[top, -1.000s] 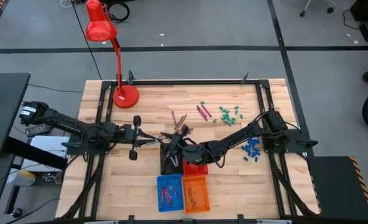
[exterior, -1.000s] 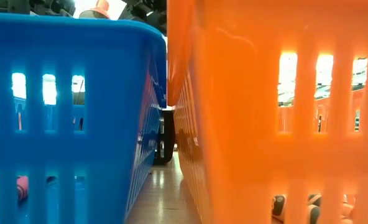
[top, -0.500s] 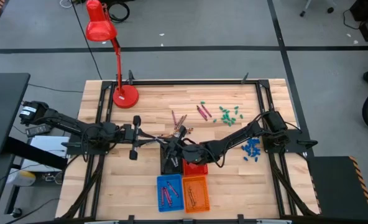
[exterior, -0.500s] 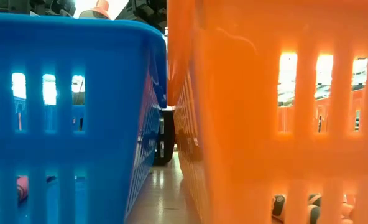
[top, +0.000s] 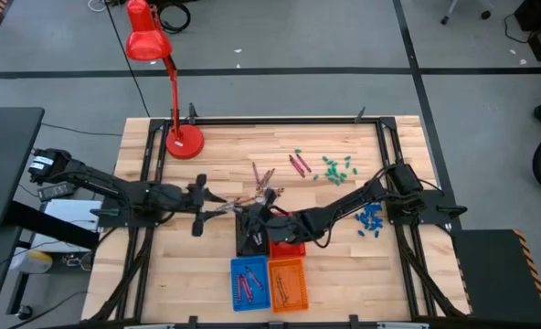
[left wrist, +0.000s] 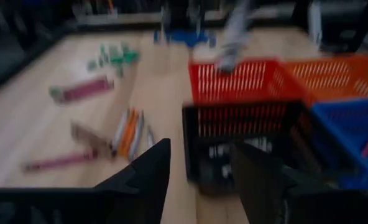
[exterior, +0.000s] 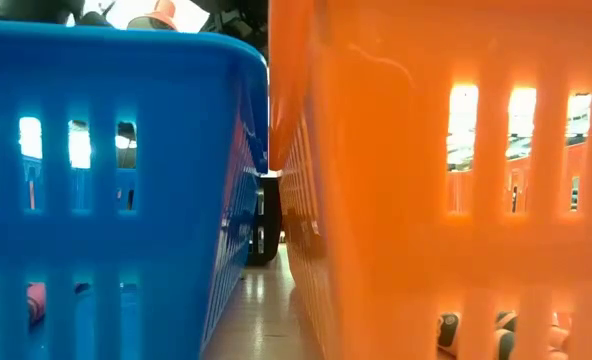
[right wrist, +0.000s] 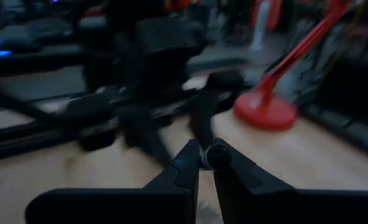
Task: Sort crayons
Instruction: Put the black crayon into the black basket
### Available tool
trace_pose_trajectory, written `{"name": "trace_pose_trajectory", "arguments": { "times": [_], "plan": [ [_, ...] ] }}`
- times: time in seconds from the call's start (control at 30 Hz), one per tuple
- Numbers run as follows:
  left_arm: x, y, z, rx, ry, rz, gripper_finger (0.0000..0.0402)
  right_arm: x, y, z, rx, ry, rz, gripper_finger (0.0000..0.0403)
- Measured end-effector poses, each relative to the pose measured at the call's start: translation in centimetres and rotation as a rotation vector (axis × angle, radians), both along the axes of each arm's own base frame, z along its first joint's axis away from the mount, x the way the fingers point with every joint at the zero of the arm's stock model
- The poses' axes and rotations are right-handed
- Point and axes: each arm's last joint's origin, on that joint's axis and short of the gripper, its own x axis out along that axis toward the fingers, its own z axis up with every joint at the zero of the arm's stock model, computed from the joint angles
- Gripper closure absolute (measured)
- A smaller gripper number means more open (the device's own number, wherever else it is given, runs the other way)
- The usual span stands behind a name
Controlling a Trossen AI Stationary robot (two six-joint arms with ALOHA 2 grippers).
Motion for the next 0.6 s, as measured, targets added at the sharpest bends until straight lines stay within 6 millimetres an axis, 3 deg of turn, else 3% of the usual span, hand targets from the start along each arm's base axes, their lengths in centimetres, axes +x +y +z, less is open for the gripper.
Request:
{"name": "trace_pose_trajectory", "arguments": {
  "times": [0.1, 0.33, 0.6],
  "plan": [
    [-0.3, 0.1, -0.7, -0.021, 0.077, 0.013, 0.0226, 0.0, 0.0, -0.8, 0.131, 0.031, 0.071, 0.036],
    [-0.4, 0.1, -1.1, -0.034, 0.117, 0.022, 0.0229, 0.1, -2.1, -2.6, 0.49, 0.182, 0.174, 0.036],
    [-0.4, 0.1, -1.1, -0.028, 0.118, 0.034, 0.023, -0.4, -2.8, -1.6, 0.633, 0.49, 0.115, 0.036]
  ]
}}
